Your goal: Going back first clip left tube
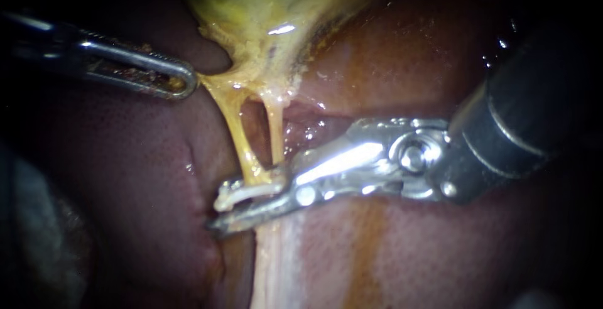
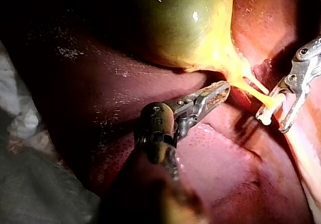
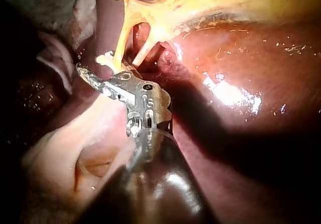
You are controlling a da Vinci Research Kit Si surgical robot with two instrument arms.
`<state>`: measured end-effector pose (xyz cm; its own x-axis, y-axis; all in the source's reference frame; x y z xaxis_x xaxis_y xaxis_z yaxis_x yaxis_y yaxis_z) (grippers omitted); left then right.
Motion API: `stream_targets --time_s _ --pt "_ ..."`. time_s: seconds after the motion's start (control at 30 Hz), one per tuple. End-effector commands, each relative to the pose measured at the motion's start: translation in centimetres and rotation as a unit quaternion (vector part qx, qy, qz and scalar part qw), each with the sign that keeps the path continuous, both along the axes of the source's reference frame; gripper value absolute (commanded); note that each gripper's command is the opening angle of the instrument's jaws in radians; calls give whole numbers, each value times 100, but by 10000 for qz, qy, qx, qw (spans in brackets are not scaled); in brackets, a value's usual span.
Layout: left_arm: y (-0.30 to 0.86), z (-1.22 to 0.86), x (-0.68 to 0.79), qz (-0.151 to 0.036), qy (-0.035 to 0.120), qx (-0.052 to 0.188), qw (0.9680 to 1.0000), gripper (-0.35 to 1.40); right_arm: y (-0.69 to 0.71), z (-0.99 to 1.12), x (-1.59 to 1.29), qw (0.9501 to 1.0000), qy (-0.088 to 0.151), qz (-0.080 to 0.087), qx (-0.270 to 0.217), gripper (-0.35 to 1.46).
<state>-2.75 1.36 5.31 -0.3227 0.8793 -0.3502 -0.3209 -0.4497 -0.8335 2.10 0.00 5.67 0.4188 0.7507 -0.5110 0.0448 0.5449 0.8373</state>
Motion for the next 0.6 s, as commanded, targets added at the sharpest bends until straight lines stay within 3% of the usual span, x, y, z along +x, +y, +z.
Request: stream_targets --time_s 0.03,0.1,0.17,0.43,0.6 --pt "0 1 0 1 1 -3 10000 -35 2 2 0 9999 -8 86 -124 47" --pt "0 1 0 1 1 -4 10000 -35 8 5 -1 9987 -46 314 -391 49" --pt "0 1 0 1 1 -4 10000 -35 13 8 -3 9973 -26 387 -619 50" --pt "-1 2 -1 0 2 -8 10000 -35 15 15 -16 9944 106 315 -1001 50" --pt "-1 2 0 2 1 -8 10000 -35 6 5 -39 9887 264 237 -1458 50"
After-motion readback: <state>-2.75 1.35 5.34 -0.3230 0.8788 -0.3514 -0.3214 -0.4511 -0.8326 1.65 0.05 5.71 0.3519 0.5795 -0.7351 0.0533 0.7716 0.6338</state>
